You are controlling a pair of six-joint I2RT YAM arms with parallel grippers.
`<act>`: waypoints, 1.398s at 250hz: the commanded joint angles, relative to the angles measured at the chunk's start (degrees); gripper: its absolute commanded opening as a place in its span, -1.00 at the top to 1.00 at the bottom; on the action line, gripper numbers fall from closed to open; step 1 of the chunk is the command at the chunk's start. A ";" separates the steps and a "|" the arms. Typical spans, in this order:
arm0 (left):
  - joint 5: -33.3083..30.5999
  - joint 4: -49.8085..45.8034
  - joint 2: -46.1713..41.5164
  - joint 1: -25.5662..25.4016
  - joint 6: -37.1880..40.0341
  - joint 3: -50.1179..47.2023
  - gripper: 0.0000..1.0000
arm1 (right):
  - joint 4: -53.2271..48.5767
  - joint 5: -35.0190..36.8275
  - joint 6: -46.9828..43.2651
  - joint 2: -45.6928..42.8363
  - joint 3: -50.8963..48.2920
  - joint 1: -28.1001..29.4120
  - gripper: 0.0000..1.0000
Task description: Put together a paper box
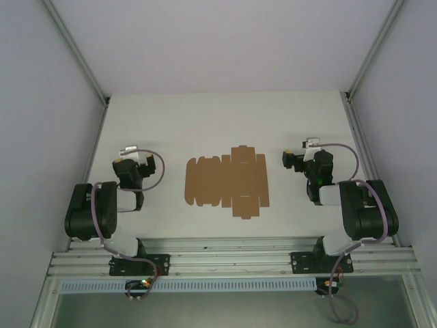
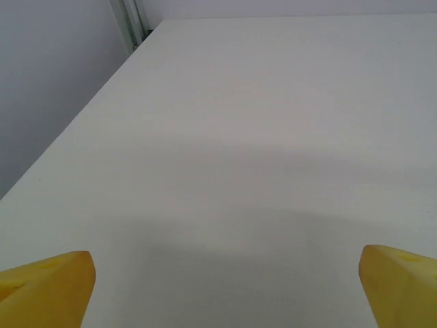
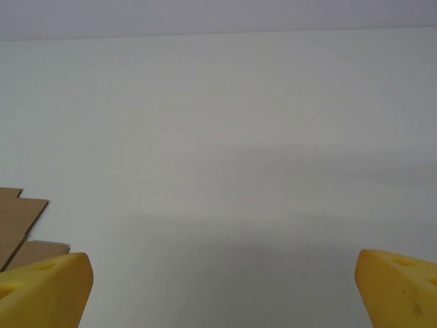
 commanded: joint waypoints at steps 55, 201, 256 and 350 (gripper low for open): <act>2.77 -1.14 -0.83 -0.17 1.94 1.60 -1.00 | 0.74 0.89 0.47 0.00 0.56 0.38 -0.99; 3.33 -1.37 -0.84 0.04 1.88 1.69 -1.00 | 0.73 0.80 0.44 -0.01 0.58 0.38 -0.99; 2.20 -9.33 -6.66 0.51 0.79 3.54 -1.00 | -5.41 3.04 1.15 -4.03 2.56 0.38 -0.99; 12.15 -60.10 -20.67 -2.53 -17.74 21.16 -1.00 | -67.22 3.51 15.54 -13.97 28.01 12.44 -0.85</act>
